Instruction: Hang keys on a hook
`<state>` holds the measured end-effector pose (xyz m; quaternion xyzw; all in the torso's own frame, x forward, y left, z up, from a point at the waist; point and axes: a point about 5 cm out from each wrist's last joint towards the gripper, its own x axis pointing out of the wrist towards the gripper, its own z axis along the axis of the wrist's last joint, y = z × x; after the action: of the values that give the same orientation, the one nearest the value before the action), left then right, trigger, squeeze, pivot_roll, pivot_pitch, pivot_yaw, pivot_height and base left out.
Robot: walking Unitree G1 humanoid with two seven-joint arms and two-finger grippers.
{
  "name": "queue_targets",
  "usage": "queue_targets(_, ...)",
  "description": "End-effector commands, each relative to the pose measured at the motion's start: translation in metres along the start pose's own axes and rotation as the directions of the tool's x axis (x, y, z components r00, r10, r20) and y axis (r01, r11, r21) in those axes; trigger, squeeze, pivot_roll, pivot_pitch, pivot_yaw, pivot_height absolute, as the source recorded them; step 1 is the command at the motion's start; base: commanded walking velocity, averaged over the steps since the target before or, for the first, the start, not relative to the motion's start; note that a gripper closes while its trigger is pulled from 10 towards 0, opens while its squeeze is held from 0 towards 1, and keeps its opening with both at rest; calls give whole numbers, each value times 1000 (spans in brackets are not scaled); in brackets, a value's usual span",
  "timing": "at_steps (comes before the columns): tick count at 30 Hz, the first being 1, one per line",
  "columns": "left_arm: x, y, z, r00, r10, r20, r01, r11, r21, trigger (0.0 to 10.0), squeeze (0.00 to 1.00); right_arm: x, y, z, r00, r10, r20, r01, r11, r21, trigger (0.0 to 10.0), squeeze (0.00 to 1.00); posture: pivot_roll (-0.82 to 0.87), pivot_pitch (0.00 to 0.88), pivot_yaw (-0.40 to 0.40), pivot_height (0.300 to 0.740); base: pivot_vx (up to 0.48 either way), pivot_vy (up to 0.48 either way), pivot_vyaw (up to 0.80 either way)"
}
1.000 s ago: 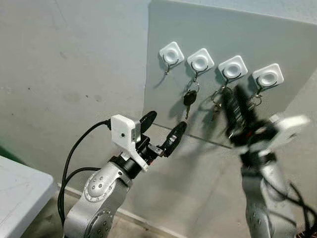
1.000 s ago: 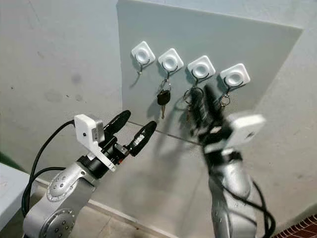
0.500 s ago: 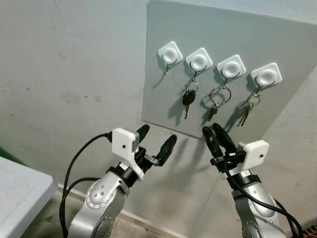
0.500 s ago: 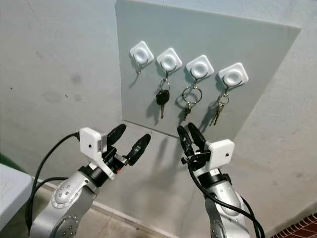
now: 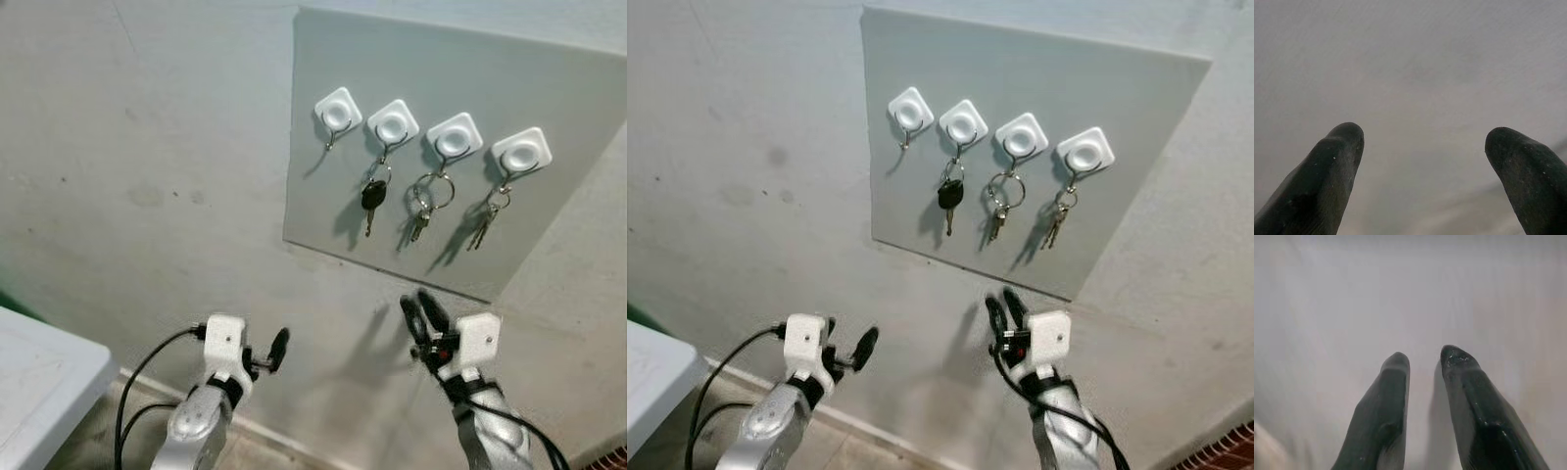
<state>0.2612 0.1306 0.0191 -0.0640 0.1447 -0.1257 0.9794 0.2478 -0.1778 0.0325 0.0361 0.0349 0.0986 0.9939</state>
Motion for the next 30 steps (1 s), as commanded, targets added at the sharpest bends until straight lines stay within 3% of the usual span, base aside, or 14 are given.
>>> queue_targets(1,3,5,-6,999,28,-20,-28,999,28,10000,0,-9,-14,-17,994,-70,-79,70,997,-12,10000,0,-9,4,-12,740,0,0,0)
queue_targets(3,3,6,-15,998,24,-55,-22,999,49,10000,0,-12,-16,-28,987,-97,-127,99,995,9,10000,0,-10,3,-7,740,0,0,0)
queue_targets(9,4,10,-43,982,15,-189,-13,1000,15,10000,0,-29,-23,-65,931,-181,-316,178,983,-36,10000,0,-19,0,10,740,0,0,0)
queue_targets(11,3,11,-45,978,22,-206,-17,1000,22,10000,0,-31,-23,-68,925,-184,-334,183,983,-33,10000,0,-19,0,13,740,0,0,0)
queue_targets(14,0,16,-57,958,61,-282,-53,998,37,10000,0,-45,-26,-86,868,-222,-443,234,972,-28,10000,0,-20,0,17,740,0,0,0)
queue_targets(30,-29,26,-95,879,149,-452,-157,987,18,10000,0,-79,-25,-117,716,-278,-640,318,946,-56,10000,0,-34,0,7,740,0,0,0)
